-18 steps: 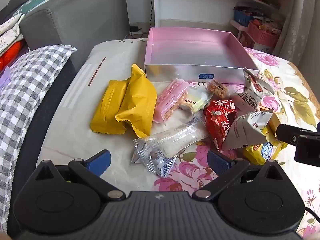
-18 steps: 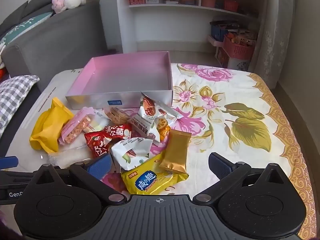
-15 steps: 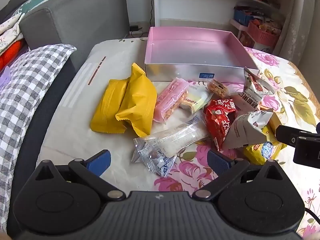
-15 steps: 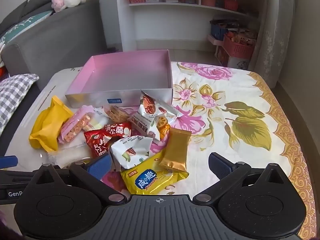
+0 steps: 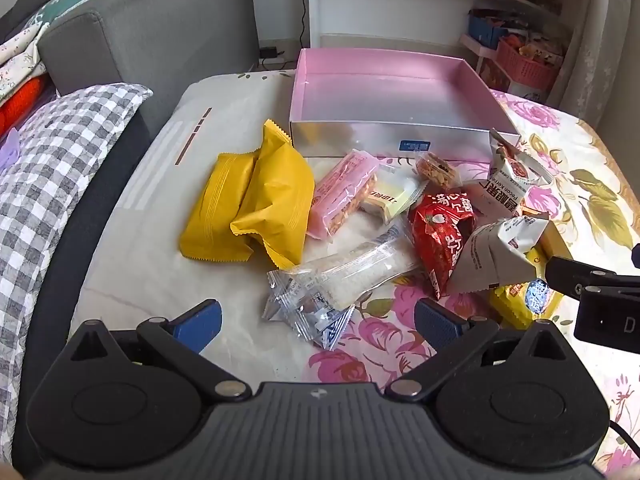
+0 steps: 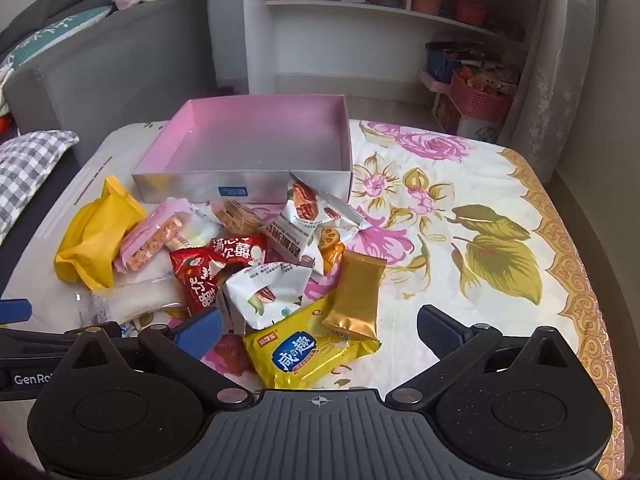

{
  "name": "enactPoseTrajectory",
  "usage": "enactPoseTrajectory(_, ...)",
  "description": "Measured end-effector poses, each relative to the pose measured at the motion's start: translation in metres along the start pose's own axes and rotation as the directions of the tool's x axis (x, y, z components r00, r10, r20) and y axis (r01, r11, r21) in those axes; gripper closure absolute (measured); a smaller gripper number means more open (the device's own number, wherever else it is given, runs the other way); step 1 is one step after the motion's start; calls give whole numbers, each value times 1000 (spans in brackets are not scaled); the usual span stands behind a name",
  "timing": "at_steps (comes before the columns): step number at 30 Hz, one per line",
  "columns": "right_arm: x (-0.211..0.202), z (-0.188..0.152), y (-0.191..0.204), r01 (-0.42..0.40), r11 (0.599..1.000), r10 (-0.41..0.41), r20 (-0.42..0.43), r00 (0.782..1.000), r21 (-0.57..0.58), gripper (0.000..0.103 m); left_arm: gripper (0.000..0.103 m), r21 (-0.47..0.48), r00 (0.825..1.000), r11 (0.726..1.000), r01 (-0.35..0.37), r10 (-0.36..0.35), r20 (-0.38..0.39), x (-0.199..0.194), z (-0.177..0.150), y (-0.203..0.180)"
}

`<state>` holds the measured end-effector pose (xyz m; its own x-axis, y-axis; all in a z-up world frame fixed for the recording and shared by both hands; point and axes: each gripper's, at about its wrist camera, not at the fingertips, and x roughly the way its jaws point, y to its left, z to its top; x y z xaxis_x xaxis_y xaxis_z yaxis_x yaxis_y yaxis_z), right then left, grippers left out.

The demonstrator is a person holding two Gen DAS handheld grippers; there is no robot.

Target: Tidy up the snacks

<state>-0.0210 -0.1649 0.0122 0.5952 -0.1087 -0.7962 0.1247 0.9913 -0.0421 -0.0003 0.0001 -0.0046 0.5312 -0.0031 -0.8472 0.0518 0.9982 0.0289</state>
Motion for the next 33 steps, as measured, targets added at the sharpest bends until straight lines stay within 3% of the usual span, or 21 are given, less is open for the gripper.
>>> enactPoseTrajectory(33,3,-1,2,-2,1000,2,-14,1000,-4,0,0,-6,1000,1000,3,-3,-7,1,0,1)
